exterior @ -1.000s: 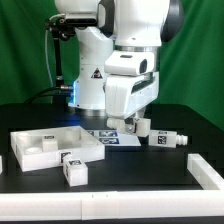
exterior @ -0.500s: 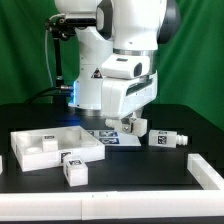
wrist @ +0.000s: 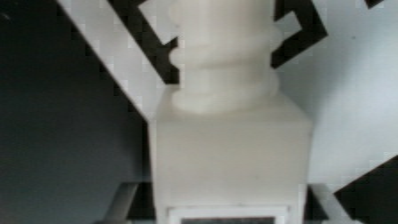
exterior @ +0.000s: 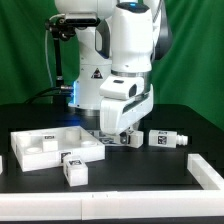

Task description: Assemble one leg

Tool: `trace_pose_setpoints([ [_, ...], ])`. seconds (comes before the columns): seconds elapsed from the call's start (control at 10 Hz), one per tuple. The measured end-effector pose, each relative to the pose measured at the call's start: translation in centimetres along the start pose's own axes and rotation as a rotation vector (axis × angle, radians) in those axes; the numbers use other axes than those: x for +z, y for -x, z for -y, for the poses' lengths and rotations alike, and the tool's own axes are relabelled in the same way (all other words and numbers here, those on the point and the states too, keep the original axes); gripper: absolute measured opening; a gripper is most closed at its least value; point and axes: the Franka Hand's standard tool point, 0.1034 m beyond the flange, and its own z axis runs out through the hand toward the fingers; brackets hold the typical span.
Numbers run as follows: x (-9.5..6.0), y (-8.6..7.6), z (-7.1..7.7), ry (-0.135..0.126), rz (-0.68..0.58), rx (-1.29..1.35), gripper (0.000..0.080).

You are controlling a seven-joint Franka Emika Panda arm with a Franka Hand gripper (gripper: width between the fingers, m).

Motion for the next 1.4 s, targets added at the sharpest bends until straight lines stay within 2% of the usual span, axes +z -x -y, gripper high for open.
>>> trace_pose_setpoints([
  [0.3,0.1,0.1,0.0,-0.002,0.001,0.0,0.0263],
  [0.4,0.1,0.1,0.0,-0.002,0.001,0.0,0.0446],
  [0.5,0.1,0.1,0.0,-0.002,0.001,0.0,0.057],
  [0.6,0.1,0.1,0.0,-0.002,0.001,0.0,0.057],
  [0.7,-0.1,0.3,0.0,-0.009,0.011,0.003,0.0633],
  [0.8,-1.9,0.9,-0.7,-0.029,0.052,0.015,0.0645],
  [1.0,-5.7,1.4,-3.6,-0.026,0.077,0.019,0.0648],
  [1.1,-6.4,1.8,-5.9,-0.026,0.078,0.027,0.0648],
  [1.2,-6.3,2.0,-6.8,-0.025,0.074,0.028,0.0648],
  [1.4,-6.2,1.9,-6.6,-0.027,0.076,0.025,0.0648],
])
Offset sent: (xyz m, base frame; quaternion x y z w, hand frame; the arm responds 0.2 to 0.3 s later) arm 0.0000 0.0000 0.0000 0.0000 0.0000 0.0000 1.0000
